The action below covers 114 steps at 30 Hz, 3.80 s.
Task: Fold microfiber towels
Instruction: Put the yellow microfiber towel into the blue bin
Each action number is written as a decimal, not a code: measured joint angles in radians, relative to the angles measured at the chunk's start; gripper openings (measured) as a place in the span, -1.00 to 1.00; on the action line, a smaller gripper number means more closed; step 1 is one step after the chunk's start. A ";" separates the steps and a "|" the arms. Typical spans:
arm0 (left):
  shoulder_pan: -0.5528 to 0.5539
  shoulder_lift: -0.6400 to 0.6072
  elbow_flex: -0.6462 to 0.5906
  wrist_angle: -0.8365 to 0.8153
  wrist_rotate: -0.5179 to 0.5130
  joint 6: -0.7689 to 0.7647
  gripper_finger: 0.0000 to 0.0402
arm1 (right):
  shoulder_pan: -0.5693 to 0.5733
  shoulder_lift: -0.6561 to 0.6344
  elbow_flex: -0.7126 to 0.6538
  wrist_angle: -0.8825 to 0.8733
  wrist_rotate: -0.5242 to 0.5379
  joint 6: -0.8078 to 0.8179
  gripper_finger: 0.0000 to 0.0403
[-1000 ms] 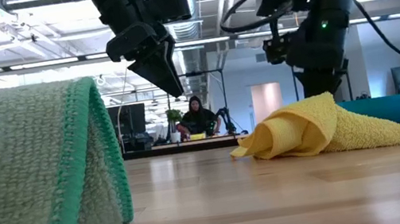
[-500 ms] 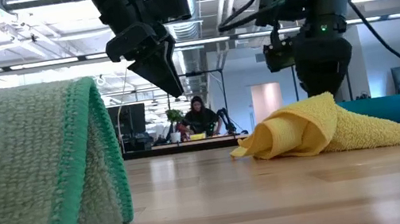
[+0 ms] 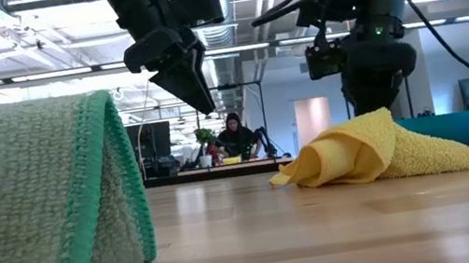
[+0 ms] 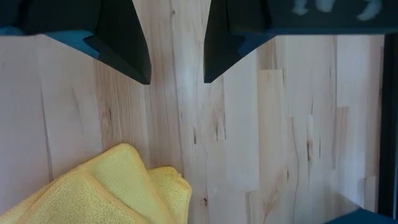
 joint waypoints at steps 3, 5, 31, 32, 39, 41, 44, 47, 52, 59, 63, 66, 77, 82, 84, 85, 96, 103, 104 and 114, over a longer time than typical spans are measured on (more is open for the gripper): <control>0.000 0.000 0.000 -0.009 0.000 0.000 -0.30 | -0.002 -0.014 0.001 -0.030 0.006 -0.003 -0.95; 0.000 0.000 0.000 -0.021 0.000 0.000 -0.30 | -0.002 -0.024 0.000 -0.062 0.030 0.007 -0.97; 0.001 0.000 0.000 -0.023 0.000 -0.001 -0.30 | -0.104 -0.061 0.001 -0.115 -0.201 0.076 -0.40; 0.001 0.000 0.000 -0.023 0.000 -0.001 -0.30 | -0.113 -0.045 0.001 -0.113 -0.231 0.062 -0.35; 0.002 0.000 0.000 -0.023 0.000 -0.002 -0.30 | -0.178 0.014 0.001 -0.104 -0.331 -0.007 0.00; 0.002 0.000 0.000 -0.023 0.000 -0.004 -0.30 | -0.195 0.019 0.001 -0.105 -0.305 -0.009 0.07; 0.002 0.000 0.000 -0.023 0.000 -0.006 -0.30 | -0.218 0.019 0.001 -0.100 -0.281 -0.047 0.14; 0.002 0.000 0.000 -0.023 0.000 -0.006 -0.30 | -0.233 0.019 0.001 -0.079 -0.282 -0.060 0.16; 0.002 0.000 0.000 -0.023 0.000 -0.006 -0.30 | -0.229 0.035 0.001 -0.058 -0.287 -0.108 0.16; 0.007 0.000 0.000 -0.023 0.000 -0.002 -0.30 | -0.216 0.086 0.000 -0.055 -0.337 -0.140 0.16; 0.020 0.000 0.000 -0.026 0.000 -0.001 -0.30 | -0.218 0.129 0.007 -0.048 -0.347 -0.157 0.16; 0.031 0.000 0.000 -0.027 0.000 -0.001 -0.30 | -0.218 0.143 0.007 -0.053 -0.348 -0.179 0.16; 0.053 0.000 0.000 -0.027 0.000 -0.001 -0.30 | -0.218 0.100 -0.002 -0.048 -0.270 -0.215 -0.79; 0.053 0.000 0.000 -0.033 0.000 -0.002 -0.30 | -0.244 0.049 -0.002 -0.094 -0.242 -0.191 -0.91; 0.053 0.000 0.000 -0.045 0.000 -0.003 -0.30 | -0.253 0.014 -0.002 -0.121 -0.201 -0.190 -0.95; 0.053 0.000 0.000 -0.047 0.001 -0.005 -0.30 | -0.256 -0.007 -0.002 -0.133 -0.178 -0.189 -0.96; 0.053 0.000 0.000 -0.050 0.001 -0.018 -0.30 | -0.312 -0.217 0.064 -0.364 0.067 -0.208 -0.98; 0.053 0.000 0.000 -0.050 0.001 -0.019 -0.30 | -0.390 -0.299 0.129 -0.484 0.316 -0.217 -0.99; 0.053 0.000 0.000 -0.050 0.001 -0.019 -0.30 | -0.403 -0.305 0.140 -0.503 0.346 -0.217 -0.99; 0.053 0.000 0.000 -0.050 0.001 -0.019 -0.30 | -0.592 -0.298 0.186 -0.475 0.476 -0.286 -1.00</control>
